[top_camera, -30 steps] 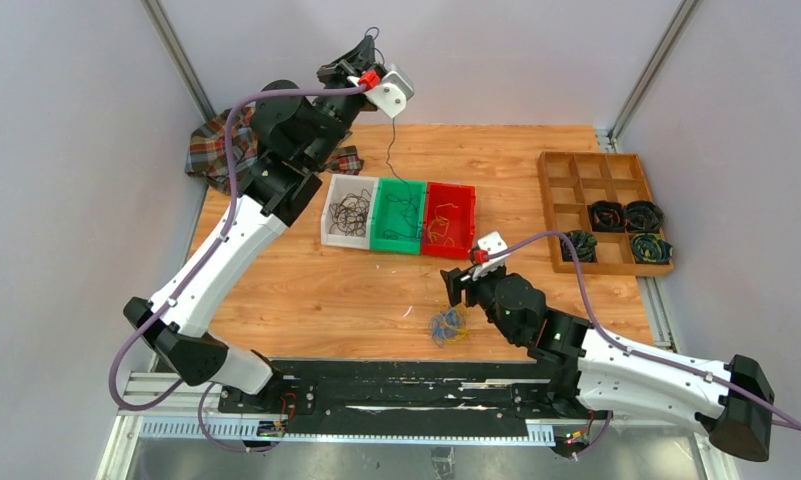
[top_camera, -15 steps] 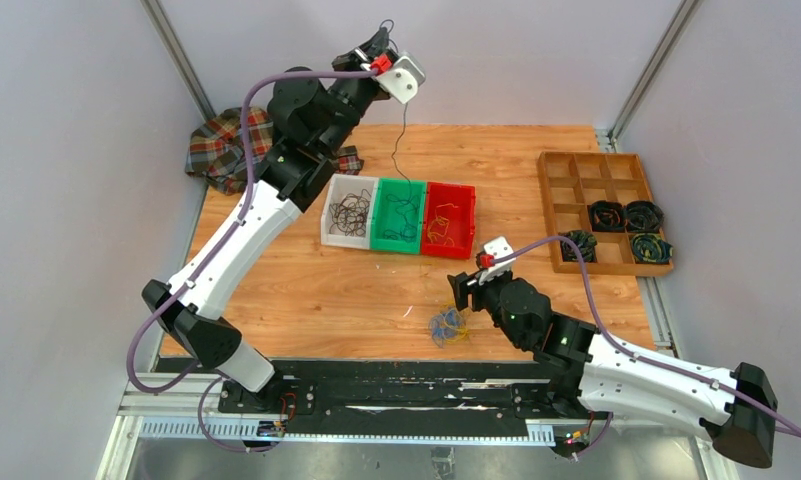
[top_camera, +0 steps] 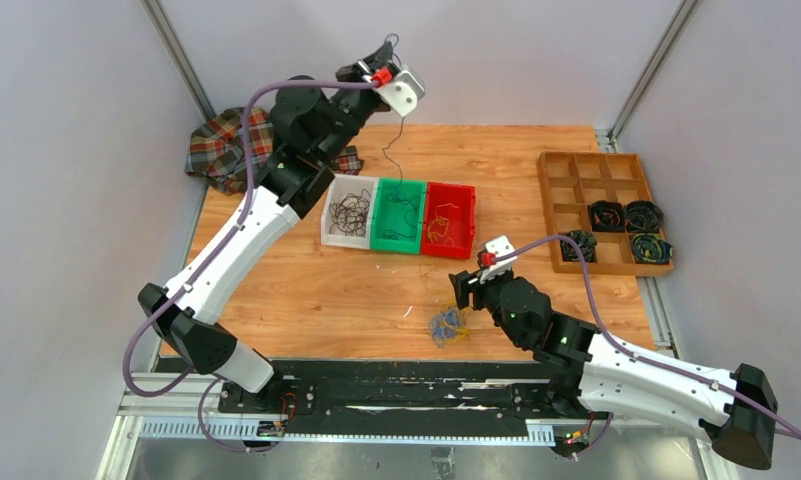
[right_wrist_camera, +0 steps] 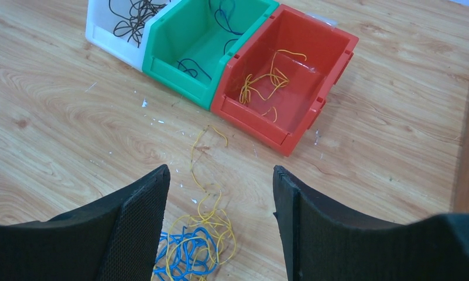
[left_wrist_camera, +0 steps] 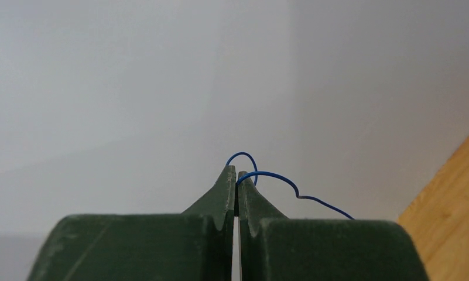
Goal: Untangle the cables
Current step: Place the cable in the bin.
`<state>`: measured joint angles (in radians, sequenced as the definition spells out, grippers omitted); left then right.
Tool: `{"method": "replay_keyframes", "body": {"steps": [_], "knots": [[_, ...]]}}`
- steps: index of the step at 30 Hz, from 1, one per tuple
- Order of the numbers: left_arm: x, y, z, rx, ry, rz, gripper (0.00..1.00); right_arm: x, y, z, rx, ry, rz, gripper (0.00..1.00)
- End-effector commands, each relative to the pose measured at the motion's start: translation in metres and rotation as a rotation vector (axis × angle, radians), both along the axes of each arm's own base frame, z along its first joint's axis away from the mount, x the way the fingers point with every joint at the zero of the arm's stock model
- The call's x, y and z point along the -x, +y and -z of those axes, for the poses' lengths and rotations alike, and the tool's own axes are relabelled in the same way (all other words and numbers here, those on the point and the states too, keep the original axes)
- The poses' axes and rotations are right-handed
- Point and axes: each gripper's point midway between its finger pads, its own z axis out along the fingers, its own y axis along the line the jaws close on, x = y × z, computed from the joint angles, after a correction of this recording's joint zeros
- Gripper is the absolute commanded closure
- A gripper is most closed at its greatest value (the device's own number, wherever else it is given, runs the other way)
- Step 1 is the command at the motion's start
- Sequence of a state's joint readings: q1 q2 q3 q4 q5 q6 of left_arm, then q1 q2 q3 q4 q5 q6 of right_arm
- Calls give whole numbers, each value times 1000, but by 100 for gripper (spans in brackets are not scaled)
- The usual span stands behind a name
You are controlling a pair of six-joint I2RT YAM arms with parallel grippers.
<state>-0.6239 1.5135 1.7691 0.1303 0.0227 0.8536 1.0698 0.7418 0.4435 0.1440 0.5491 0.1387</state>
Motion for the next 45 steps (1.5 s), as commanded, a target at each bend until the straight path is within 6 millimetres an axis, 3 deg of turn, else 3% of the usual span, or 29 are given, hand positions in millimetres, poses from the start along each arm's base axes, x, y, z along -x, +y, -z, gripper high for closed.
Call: {"method": "replay_keyframes", "body": {"steps": [1, 9, 16, 22, 26, 33, 37, 45], "knots": [[-12, -8, 56, -138, 91, 0, 99, -3, -11, 1, -14, -3, 38, 35], [-34, -15, 162, -233, 369, -33, 99, -3, -15, -3, -22, -10, 49, 36], [-26, -12, 254, -346, 704, -40, 100, -5, -20, -3, -23, -3, 68, 36], [-35, -14, 272, -357, 828, -89, 99, -7, -17, -4, -31, -2, 59, 35], [-31, -16, 292, -408, 955, -85, 99, -12, -10, -10, -49, -15, 42, 35], [-36, 4, 337, -450, 1083, -198, 99, -24, 8, -26, -116, -65, 8, 35], [-53, 12, 342, -420, 1100, -237, 99, -29, 40, -34, -187, -91, -108, 35], [-66, 14, 347, -414, 1082, -246, 100, -90, 90, -27, -242, -45, -158, 39]]}}
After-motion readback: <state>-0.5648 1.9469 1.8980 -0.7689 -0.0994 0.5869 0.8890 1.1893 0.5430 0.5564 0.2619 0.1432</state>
